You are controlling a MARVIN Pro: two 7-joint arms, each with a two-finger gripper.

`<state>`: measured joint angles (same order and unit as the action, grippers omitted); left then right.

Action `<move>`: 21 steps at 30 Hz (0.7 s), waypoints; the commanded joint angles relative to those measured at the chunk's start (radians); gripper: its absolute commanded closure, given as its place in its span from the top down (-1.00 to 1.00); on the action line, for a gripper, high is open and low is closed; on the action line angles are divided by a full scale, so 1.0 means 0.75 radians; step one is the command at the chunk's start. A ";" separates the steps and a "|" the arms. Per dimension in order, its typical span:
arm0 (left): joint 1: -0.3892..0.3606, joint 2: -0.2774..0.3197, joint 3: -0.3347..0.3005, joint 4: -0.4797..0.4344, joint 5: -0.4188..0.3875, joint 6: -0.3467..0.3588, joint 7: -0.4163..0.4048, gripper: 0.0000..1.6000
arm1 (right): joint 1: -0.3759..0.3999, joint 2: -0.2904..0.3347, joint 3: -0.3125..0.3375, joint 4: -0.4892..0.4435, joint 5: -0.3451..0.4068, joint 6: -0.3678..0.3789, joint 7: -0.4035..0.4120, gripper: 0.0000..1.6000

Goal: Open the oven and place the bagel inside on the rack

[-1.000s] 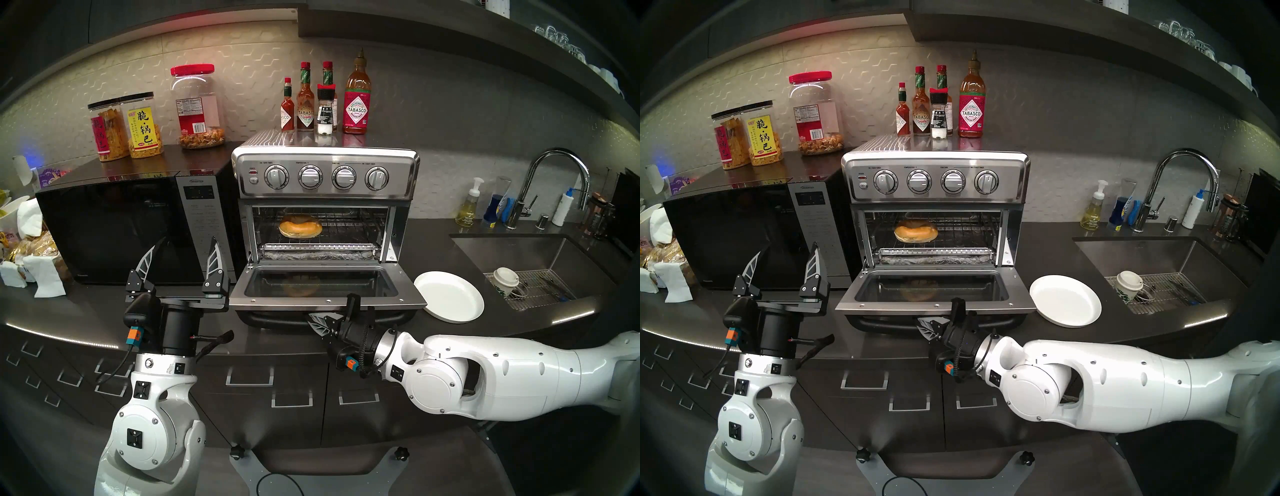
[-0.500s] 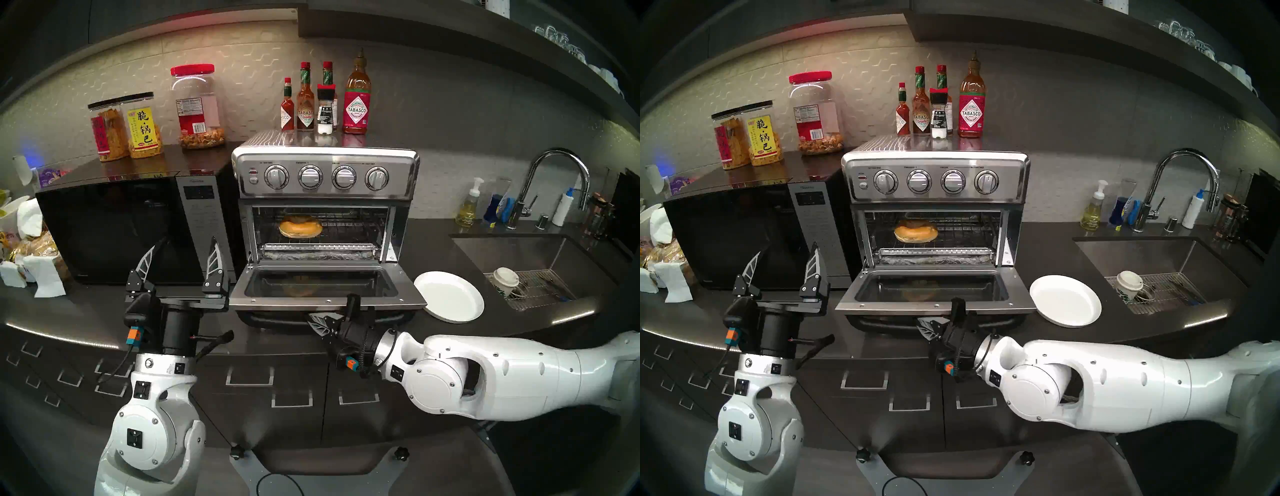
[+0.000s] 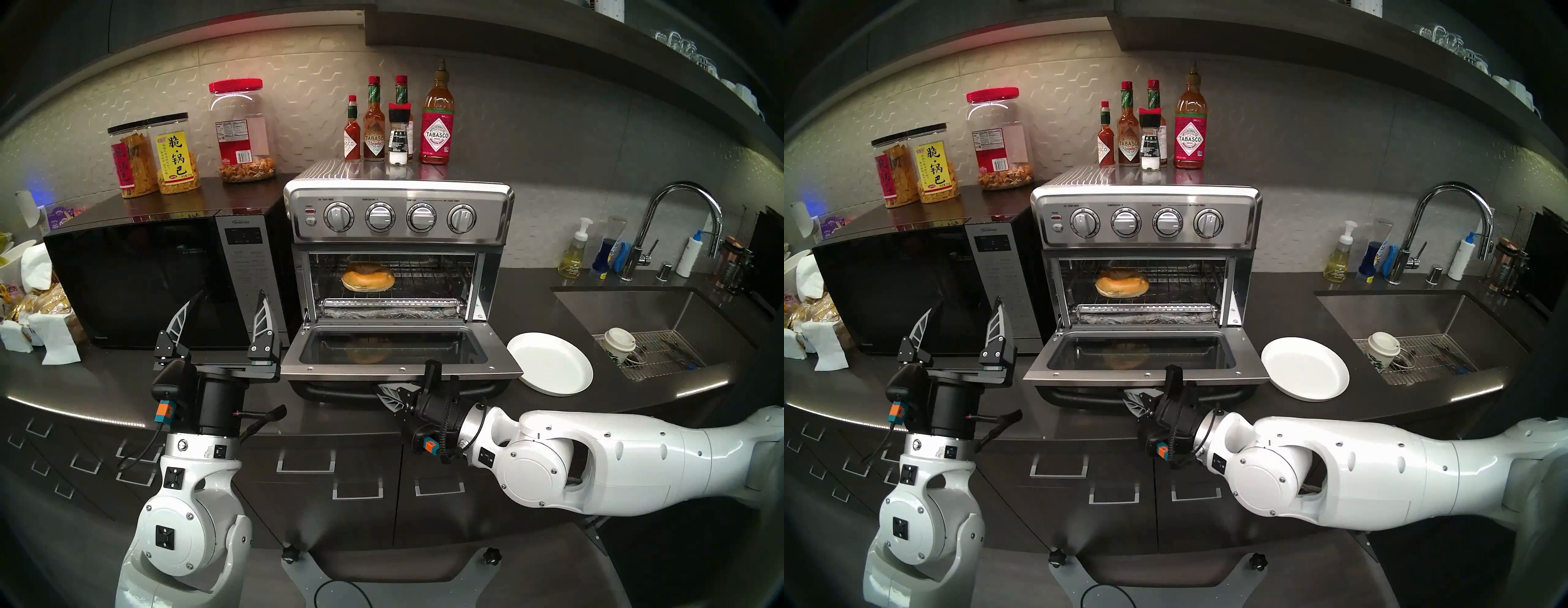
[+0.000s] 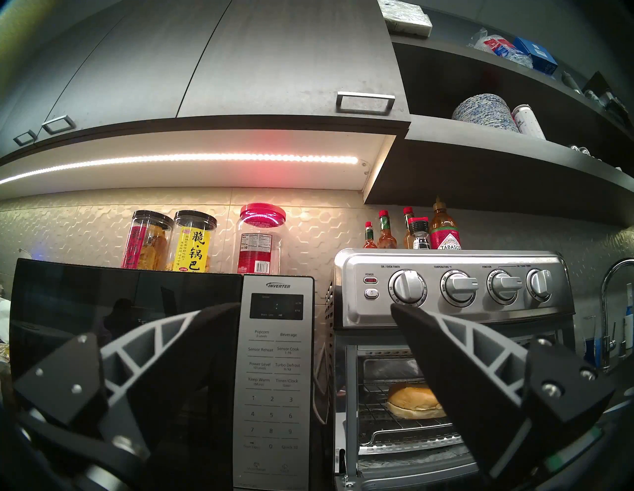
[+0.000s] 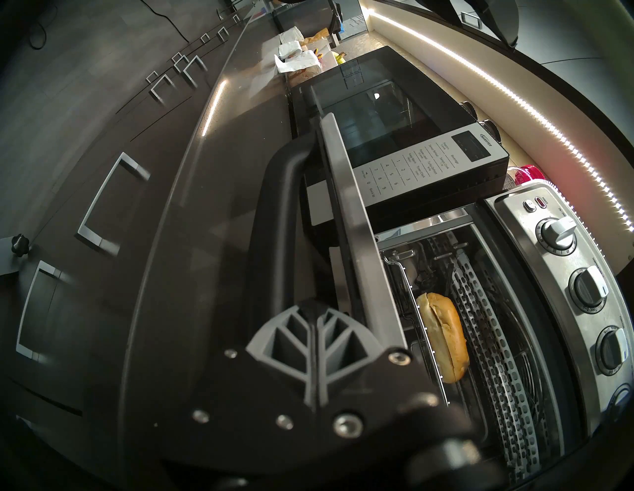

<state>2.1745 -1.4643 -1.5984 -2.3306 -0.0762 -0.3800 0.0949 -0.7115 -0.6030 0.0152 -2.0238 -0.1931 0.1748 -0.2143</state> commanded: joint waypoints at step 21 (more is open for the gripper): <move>0.002 0.001 0.000 -0.031 0.001 -0.002 -0.001 1.00 | 0.029 -0.003 0.034 -0.004 0.002 0.001 -0.015 -1.00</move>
<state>2.1745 -1.4643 -1.5984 -2.3306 -0.0762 -0.3800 0.0949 -0.7115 -0.6030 0.0153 -2.0238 -0.1931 0.1748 -0.2142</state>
